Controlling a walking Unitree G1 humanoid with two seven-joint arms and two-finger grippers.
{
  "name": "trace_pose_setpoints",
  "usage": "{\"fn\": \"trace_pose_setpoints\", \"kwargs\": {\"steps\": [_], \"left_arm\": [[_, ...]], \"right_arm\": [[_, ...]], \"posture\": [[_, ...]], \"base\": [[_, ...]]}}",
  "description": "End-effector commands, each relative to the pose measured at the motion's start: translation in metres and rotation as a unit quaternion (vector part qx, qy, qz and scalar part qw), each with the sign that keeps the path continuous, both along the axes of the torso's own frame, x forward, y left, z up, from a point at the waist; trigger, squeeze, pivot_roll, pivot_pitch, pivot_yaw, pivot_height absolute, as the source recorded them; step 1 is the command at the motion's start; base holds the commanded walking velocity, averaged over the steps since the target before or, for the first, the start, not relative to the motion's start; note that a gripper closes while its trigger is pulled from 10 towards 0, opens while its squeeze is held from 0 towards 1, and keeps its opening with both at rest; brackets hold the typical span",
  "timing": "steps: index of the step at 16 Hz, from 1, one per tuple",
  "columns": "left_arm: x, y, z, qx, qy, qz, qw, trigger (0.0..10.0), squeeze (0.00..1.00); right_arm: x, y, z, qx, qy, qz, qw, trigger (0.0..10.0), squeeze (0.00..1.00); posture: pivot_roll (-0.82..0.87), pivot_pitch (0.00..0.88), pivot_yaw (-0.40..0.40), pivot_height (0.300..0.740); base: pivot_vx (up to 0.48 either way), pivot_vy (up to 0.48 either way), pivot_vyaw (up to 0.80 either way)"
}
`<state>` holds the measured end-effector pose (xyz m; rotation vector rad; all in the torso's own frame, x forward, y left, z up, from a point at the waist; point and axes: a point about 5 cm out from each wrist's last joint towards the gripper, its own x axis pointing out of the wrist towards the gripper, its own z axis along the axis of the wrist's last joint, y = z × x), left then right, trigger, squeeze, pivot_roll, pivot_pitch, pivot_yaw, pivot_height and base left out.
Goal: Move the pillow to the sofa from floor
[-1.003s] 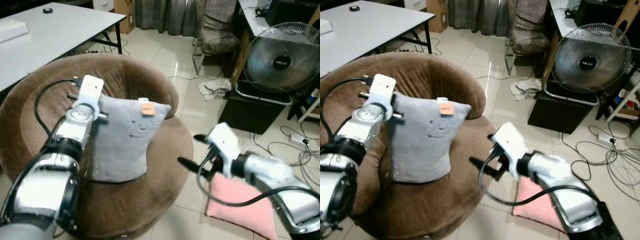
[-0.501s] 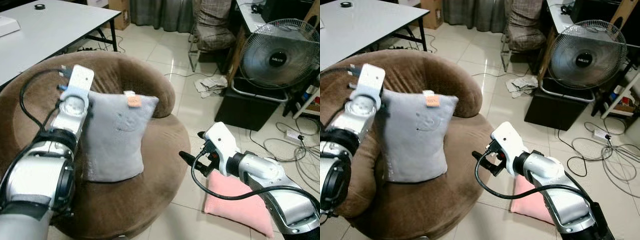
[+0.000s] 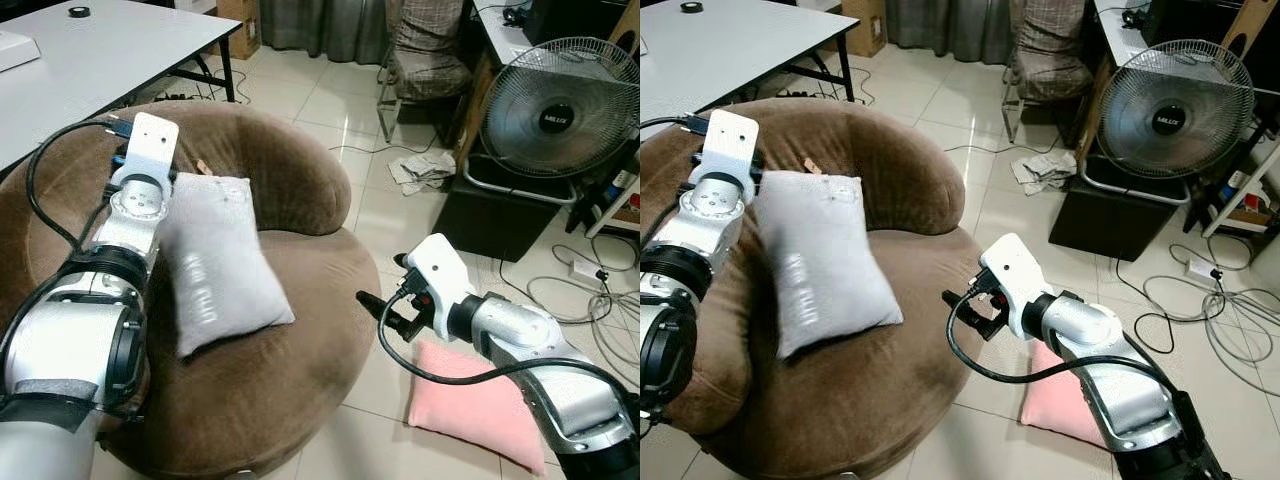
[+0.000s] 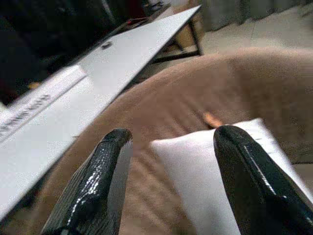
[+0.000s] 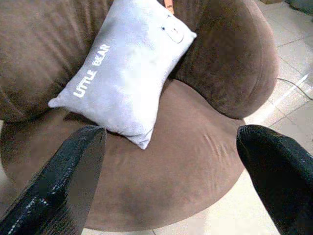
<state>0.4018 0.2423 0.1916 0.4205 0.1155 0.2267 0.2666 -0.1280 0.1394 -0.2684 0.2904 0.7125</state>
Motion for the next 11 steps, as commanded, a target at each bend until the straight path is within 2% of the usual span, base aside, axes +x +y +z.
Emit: {"fn": "trace_pose_setpoints", "kwargs": {"steps": [1,2,4,5,6,7,8,9,11], "left_arm": [[0.005,-0.015,0.005,-0.046,-0.012,-0.050,0.998,10.0,0.00],[0.005,-0.031,-0.001,-0.097,-0.010,-0.110,0.989,10.0,0.00],[0.003,-0.043,-0.008,-0.129,-0.016,-0.153,0.980,10.0,0.00],[-0.004,-0.052,-0.020,-0.158,-0.030,-0.183,0.970,10.0,0.00],[-0.014,-0.057,-0.032,-0.170,-0.037,-0.202,0.964,10.0,0.00],[-0.027,-0.058,-0.043,-0.159,-0.044,-0.211,0.963,10.0,0.00],[-0.047,-0.061,-0.057,-0.159,-0.047,-0.228,0.960,10.0,0.00],[-0.052,-0.062,-0.059,-0.158,-0.048,-0.232,0.959,10.0,0.00],[-0.076,-0.070,-0.064,-0.170,-0.050,-0.246,0.953,10.0,0.00]], "right_arm": [[0.006,-0.003,0.001,0.000,-0.012,-0.024,1.000,10.0,0.00],[0.011,-0.005,-0.005,0.006,-0.010,-0.061,0.998,10.0,0.00],[0.015,-0.008,-0.013,0.007,-0.007,-0.095,0.995,10.0,0.00],[0.018,-0.012,-0.022,0.006,-0.004,-0.128,0.992,10.0,0.00],[0.020,-0.016,-0.030,0.003,-0.005,-0.156,0.988,10.0,0.00],[0.021,-0.018,-0.035,0.010,0.000,-0.181,0.983,10.0,0.00],[0.023,-0.020,-0.041,0.012,0.002,-0.208,0.978,10.0,0.00],[0.024,-0.020,-0.041,0.010,0.000,-0.209,0.978,10.0,0.00],[0.024,-0.020,-0.044,0.014,-0.005,-0.219,0.976,10.0,0.00]], "posture": [[-0.05,0.000,-0.030,0.740],[-0.04,0.000,-0.023,0.740],[-0.03,0.000,-0.018,0.740],[0.00,0.000,-0.015,0.740],[0.01,0.000,-0.015,0.740],[0.02,0.000,-0.014,0.740],[0.04,0.000,-0.011,0.740],[0.04,0.000,-0.011,0.740],[0.03,0.000,0.004,0.740]], "base": [[0.000,0.000,0.00],[0.000,0.000,0.00],[0.000,0.000,0.00],[0.000,0.000,0.00],[0.000,0.000,0.00],[0.000,0.000,0.00],[0.000,0.000,0.00],[0.000,0.000,0.00],[0.000,-0.373,0.00]]}}
